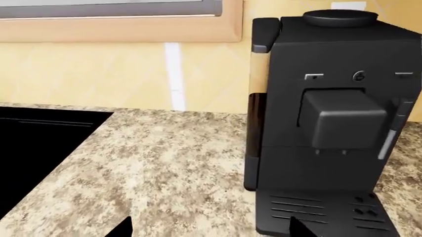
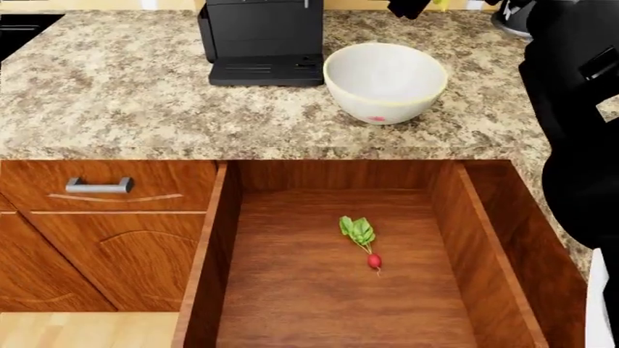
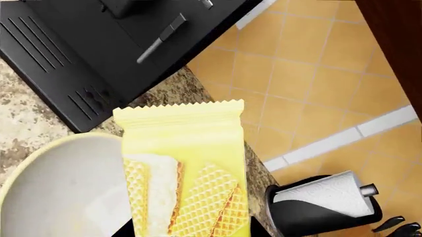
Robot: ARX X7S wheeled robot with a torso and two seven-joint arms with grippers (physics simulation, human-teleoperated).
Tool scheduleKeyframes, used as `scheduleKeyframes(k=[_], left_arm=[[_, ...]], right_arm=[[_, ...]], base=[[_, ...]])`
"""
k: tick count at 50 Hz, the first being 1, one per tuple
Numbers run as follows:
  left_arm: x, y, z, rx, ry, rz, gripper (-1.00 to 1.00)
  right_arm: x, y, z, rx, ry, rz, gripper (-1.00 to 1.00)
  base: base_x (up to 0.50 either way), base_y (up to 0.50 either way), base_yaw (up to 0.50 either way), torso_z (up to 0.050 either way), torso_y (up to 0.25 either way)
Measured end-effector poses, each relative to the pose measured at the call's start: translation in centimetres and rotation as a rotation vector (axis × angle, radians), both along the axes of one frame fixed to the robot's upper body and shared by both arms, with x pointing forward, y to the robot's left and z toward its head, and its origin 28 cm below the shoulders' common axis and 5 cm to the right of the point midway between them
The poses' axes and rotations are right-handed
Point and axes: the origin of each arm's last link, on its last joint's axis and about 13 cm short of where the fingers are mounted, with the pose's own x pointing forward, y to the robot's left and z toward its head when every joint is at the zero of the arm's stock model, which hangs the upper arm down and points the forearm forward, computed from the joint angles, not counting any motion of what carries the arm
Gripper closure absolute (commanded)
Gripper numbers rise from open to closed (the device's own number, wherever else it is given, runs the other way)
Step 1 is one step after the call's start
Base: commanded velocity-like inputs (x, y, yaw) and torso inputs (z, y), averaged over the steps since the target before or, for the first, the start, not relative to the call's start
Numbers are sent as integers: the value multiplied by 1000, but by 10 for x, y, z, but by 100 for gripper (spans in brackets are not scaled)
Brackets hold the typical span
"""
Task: Place the bar in the bowl and close the drawer.
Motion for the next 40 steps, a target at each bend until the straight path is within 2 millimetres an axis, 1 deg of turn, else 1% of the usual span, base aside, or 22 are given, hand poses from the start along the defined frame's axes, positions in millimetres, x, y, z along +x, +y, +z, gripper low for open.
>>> scheduleKeyframes(k=[10, 27, 40], left_arm=[[-2, 3, 4, 3, -13, 16, -100], [-5, 5, 10, 3, -30, 34, -100], [-4, 6, 12, 2, -37, 42, -100]], right_arm=[[-5, 2, 11, 22, -46, -10, 100], [-10, 6, 22, 120, -127, 10, 100], [-10, 6, 16, 226, -124, -12, 100]], base=[[-2, 0, 0, 6, -234], [0, 0, 0, 0, -1], [0, 0, 0, 0, 0]])
